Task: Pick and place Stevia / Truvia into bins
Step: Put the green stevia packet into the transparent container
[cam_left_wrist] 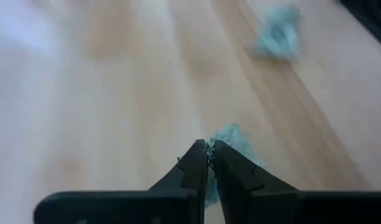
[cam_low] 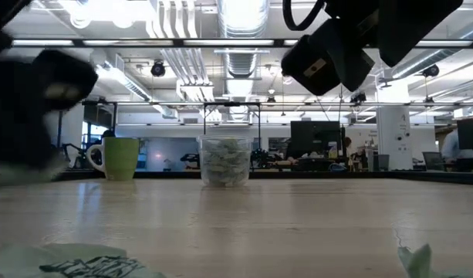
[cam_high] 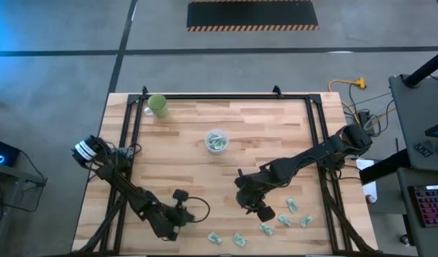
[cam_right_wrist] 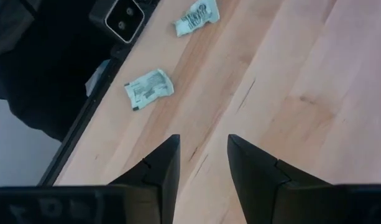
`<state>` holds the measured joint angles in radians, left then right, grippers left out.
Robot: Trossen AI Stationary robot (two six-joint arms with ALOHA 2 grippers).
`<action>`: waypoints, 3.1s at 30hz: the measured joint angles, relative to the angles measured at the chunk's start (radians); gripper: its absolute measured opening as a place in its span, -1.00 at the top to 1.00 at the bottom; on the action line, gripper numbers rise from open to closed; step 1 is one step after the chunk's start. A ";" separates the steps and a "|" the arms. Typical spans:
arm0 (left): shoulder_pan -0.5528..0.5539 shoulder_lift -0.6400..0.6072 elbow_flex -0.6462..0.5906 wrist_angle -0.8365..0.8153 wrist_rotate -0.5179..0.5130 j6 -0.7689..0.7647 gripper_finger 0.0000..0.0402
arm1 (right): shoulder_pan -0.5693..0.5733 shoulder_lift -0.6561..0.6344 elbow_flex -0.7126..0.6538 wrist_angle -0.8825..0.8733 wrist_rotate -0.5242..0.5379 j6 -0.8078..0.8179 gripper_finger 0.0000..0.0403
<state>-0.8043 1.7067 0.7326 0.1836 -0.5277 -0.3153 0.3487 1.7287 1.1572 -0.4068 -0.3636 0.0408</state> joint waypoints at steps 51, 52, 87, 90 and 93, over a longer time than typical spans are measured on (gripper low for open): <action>0.740 -0.125 0.009 0.226 -0.119 0.479 0.28 | 0.129 -0.233 -0.262 -0.136 0.682 0.264 0.65; 0.740 -0.127 0.009 0.226 -0.119 0.479 0.24 | 0.129 -0.233 -0.264 -0.135 0.682 0.269 0.65; 0.739 -0.145 0.009 0.227 -0.124 0.515 0.11 | 0.448 -0.254 -0.374 -0.345 0.383 1.131 0.59; 0.739 -0.145 0.011 0.227 -0.124 0.515 0.11 | 0.461 -0.254 -0.392 -0.343 0.389 1.134 0.52; 0.739 -0.145 0.012 0.227 -0.124 0.515 0.11 | 0.467 -0.254 -0.400 -0.340 0.393 1.146 0.43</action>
<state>-0.0654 1.5612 0.7451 0.4110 -0.6514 0.1997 0.8154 1.4746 0.7572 -0.7468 0.0291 1.1872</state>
